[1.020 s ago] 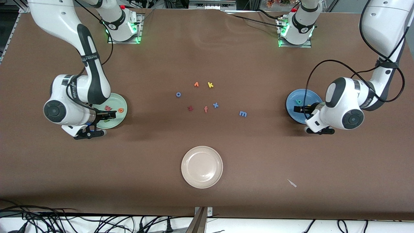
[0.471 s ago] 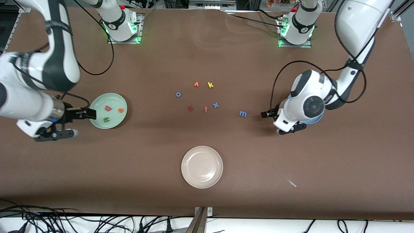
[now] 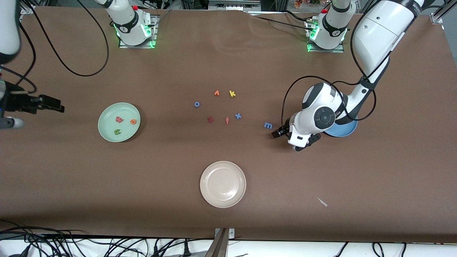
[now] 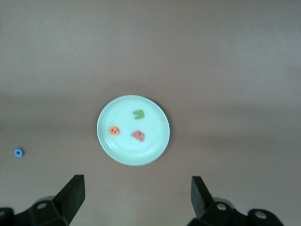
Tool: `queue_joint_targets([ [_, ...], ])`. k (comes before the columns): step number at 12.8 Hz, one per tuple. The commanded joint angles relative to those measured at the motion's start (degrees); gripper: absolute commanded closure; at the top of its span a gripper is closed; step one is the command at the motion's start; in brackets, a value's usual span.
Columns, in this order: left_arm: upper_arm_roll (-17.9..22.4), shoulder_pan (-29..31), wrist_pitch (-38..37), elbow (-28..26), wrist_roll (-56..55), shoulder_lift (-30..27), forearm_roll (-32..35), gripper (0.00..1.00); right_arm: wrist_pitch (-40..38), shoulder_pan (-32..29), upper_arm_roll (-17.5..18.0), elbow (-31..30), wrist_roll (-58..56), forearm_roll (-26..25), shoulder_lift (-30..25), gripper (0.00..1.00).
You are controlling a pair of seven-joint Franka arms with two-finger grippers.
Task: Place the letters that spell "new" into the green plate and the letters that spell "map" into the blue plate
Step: 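Return the right gripper to rest while the left gripper reaches blue m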
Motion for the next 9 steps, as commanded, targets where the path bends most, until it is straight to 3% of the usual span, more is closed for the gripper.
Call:
queue_joint_targets([
  [1,0.59,-2.49,1.51,0.28,-9.04,1.15,-0.23,0.01,0.31,-2.37,4.25,-6.71,0.42,-3.04,-6.86,0.00],
  [2,0.86,-3.29,1.51,0.28,-12.03,1.77,-0.23,0.01,0.30,-2.72,3.83,-5.58,-0.45,-1.40,-6.69,0.00],
  [4,0.86,-3.73,1.51,0.02,-16.96,2.04,-0.23,0.01,0.74,-2.37,6.10,-4.61,0.33,-2.69,-6.78,0.00],
  [9,0.77,-4.17,3.95,-0.24,-20.91,2.13,-0.23,0.04,-1.28,-2.29,6.90,-4.43,-0.72,-1.38,-6.42,0.00],
])
